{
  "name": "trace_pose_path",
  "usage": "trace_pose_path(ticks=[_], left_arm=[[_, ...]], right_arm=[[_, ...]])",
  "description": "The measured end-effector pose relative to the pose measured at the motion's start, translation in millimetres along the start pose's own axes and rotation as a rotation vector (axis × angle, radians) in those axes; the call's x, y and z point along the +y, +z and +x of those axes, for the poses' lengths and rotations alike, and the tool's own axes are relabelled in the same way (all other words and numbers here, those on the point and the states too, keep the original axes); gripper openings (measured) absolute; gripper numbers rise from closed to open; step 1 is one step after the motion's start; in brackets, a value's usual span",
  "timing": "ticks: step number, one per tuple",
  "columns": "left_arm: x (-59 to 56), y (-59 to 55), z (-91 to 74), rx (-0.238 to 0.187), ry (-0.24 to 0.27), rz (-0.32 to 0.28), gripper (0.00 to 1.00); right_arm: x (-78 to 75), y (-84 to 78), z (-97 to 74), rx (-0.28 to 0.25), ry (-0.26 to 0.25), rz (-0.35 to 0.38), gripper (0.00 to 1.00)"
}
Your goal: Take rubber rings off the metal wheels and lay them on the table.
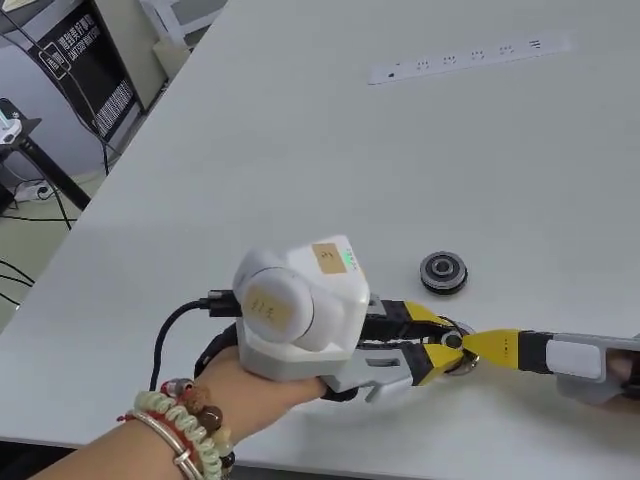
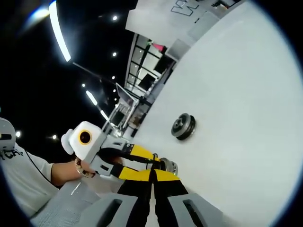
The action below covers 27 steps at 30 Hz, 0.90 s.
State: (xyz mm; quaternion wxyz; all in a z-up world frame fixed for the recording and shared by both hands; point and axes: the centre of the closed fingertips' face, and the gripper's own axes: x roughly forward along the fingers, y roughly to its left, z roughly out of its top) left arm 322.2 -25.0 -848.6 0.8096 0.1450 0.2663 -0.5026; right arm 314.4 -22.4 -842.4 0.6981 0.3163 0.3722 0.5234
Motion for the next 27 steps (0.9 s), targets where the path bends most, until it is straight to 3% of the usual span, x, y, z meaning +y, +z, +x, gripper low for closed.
trace_pose_path(ticks=[6, 9, 18, 24, 27], left_arm=[[-1.4, 4.0, -2.3, 0.002, 0.002, 0.022, 0.16], [-3.8, 12.5, -4.4, -0.027, -0.006, 0.002, 0.24], [-14.1, 31.1, -11.2, -0.061, -0.019, 0.073, 0.26], [-19.5, 53.3, -20.5, -0.119, -0.034, 0.073, 0.29], [-21.6, 66.0, -28.4, -0.147, -0.042, 0.036, 0.34]], right_arm=[[0.5, 0.7, -1.6, -0.009, -0.001, 0.012, 0.00], [-0.4, 0.8, -3.1, -0.013, -0.006, 0.015, 0.00], [-2.0, 2.8, -8.6, -0.038, -0.019, 0.041, 0.00], [-1.7, 0.3, -14.3, -0.037, -0.041, 0.041, 0.00], [-1.2, -1.6, -17.4, -0.035, -0.053, 0.042, 0.00]])
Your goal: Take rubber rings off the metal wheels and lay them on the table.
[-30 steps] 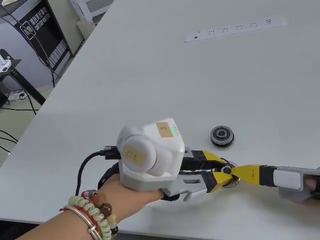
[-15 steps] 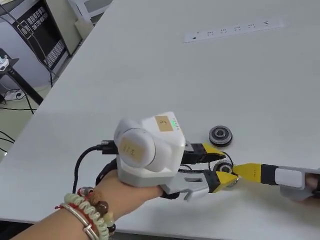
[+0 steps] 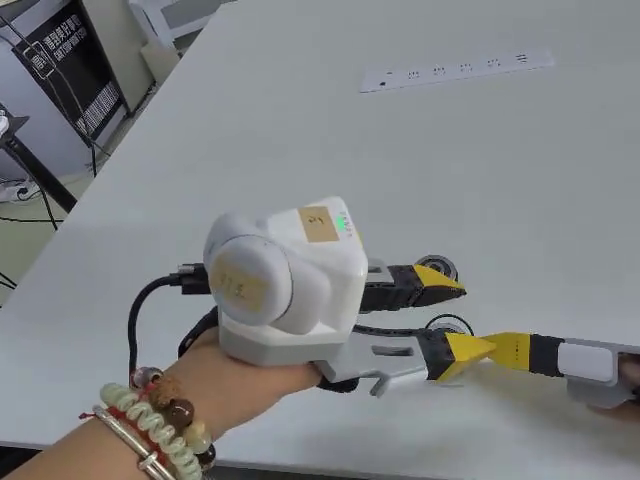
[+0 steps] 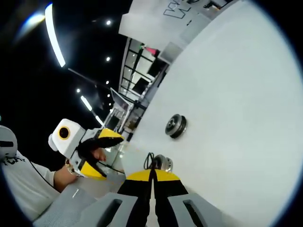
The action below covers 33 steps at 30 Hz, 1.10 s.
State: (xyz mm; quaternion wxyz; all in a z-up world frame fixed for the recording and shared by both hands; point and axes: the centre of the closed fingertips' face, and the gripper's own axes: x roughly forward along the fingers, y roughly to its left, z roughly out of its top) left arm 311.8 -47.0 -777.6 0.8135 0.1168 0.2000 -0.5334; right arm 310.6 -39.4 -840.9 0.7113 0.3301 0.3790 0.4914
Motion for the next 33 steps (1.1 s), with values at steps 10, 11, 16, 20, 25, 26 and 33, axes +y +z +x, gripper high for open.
trace_pose_path(ticks=[10, 11, 16, 20, 25, 26, 33], left_arm=[[3.3, 27.2, -20.9, -0.030, 0.009, 0.045, 0.46], [3.3, 26.8, -22.8, -0.027, 0.010, 0.051, 0.47], [2.9, 20.7, -36.1, 0.004, 0.013, 0.097, 0.51], [1.9, 16.6, -49.9, 0.023, 0.015, 0.119, 0.57], [2.7, 13.2, -74.2, 0.034, 0.034, 0.123, 0.64], [2.8, 13.1, -78.7, 0.032, 0.037, 0.120, 0.65], [11.9, 4.5, -112.6, 0.047, 0.086, 0.128, 0.77]], right_arm=[[17.0, 8.6, -21.9, -0.057, -0.047, -0.022, 0.00], [17.8, 9.5, -23.6, -0.061, -0.056, -0.028, 0.00], [27.0, 13.2, -28.0, -0.074, -0.071, -0.044, 0.00], [34.2, 15.5, -30.0, -0.079, -0.086, -0.060, 0.00], [42.0, 16.1, -32.0, -0.080, -0.104, -0.075, 0.00], [43.7, 16.6, -32.3, -0.082, -0.105, -0.078, 0.00], [52.7, 20.8, -37.8, -0.085, -0.144, -0.126, 0.00]])
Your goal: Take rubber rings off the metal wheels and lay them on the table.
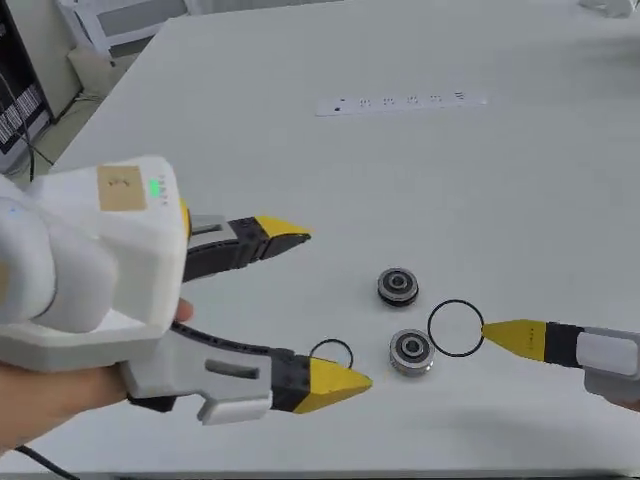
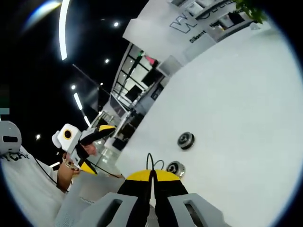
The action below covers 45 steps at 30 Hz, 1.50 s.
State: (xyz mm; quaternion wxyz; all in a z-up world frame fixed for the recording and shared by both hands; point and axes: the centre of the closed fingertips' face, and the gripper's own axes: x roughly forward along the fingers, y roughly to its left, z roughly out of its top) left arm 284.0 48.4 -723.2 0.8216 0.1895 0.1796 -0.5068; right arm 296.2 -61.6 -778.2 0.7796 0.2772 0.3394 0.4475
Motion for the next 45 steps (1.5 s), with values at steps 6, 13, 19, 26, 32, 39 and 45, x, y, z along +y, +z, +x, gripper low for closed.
trace_pose_path(ticks=[6, 13, 19, 26, 32, 39, 45], left_arm=[[9.0, -5.7, -18.4, -0.037, 0.026, -0.005, 0.77], [17.5, -15.4, -33.9, -0.055, 0.057, -0.021, 0.82], [21.1, -25.8, -45.5, -0.058, 0.073, -0.043, 0.84], [27.7, -37.2, -56.6, -0.075, 0.103, -0.084, 0.85], [28.2, -44.0, -61.1, -0.081, 0.112, -0.085, 0.86], [27.3, -54.1, -68.4, -0.084, 0.114, -0.094, 0.87], [28.4, -60.8, -76.2, -0.090, 0.117, -0.111, 0.86]], right_arm=[[2.0, 8.2, -8.9, -0.039, -0.028, 0.004, 0.00], [10.0, 14.0, -14.3, -0.043, -0.057, -0.043, 0.00], [15.1, 15.6, -17.1, -0.030, -0.075, -0.069, 0.00], [26.3, 19.9, -18.7, -0.019, -0.086, -0.112, 0.00], [35.2, 21.9, -16.4, -0.015, -0.082, -0.132, 0.00], [46.9, 20.7, -5.8, 0.013, -0.083, -0.171, 0.00], [51.7, 19.1, 1.8, 0.018, -0.095, -0.180, 0.00]])
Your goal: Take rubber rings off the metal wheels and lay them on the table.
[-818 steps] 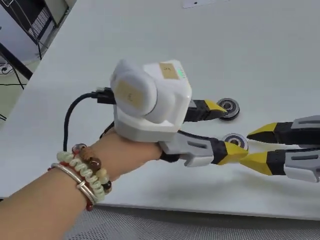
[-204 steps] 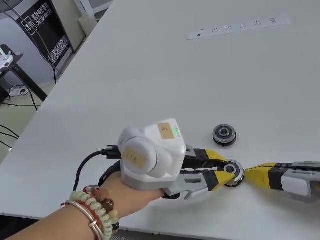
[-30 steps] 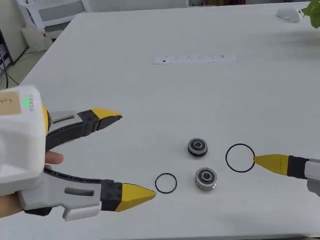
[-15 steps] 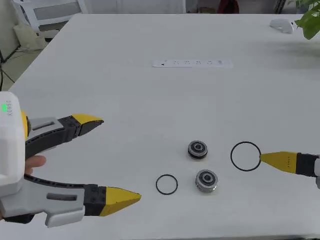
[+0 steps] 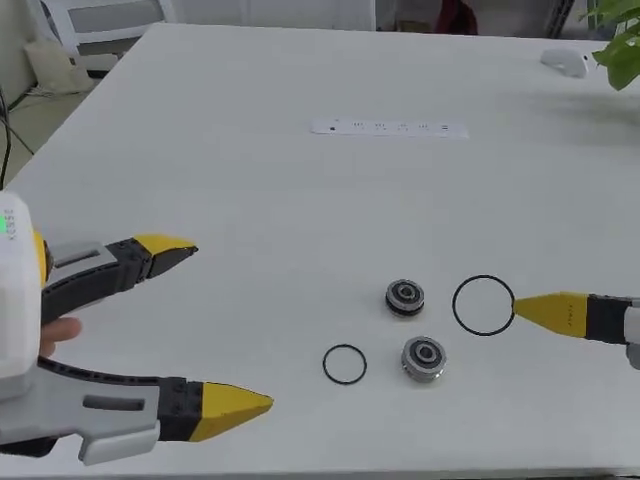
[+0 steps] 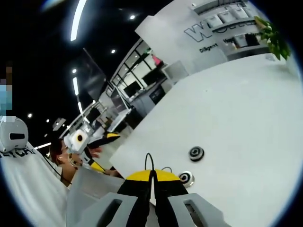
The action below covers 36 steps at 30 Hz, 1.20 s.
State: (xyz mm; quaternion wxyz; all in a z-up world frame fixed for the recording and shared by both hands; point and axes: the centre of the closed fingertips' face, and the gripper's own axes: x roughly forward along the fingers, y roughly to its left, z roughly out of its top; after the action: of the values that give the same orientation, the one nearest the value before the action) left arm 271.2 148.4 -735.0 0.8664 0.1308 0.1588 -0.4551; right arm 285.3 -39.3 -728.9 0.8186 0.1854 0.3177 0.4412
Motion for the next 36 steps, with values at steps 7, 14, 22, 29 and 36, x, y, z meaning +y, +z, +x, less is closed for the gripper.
trace_pose_path(ticks=[7, 14, 22, 29, 36], left_arm=[[1.0, -8.7, -5.1, 0.008, -0.004, -0.002, 0.86], [3.9, -13.4, -13.6, 0.009, 0.003, -0.020, 0.85], [6.4, -20.1, -20.2, 0.014, -0.001, -0.017, 0.85], [15.7, -26.1, -26.5, 0.006, 0.020, -0.028, 0.84], [21.0, -32.4, -25.8, 0.006, 0.038, -0.048, 0.84]], right_arm=[[9.3, -2.7, 8.4, 0.006, -0.005, -0.007, 0.00], [21.8, 11.5, 26.4, -0.032, 0.020, 0.003, 0.00], [34.7, 14.7, 52.8, -0.006, 0.055, -0.034, 0.00], [33.2, 15.9, 68.6, 0.033, 0.060, -0.050, 0.00], [25.1, 15.5, 80.2, 0.077, 0.055, -0.059, 0.00]])
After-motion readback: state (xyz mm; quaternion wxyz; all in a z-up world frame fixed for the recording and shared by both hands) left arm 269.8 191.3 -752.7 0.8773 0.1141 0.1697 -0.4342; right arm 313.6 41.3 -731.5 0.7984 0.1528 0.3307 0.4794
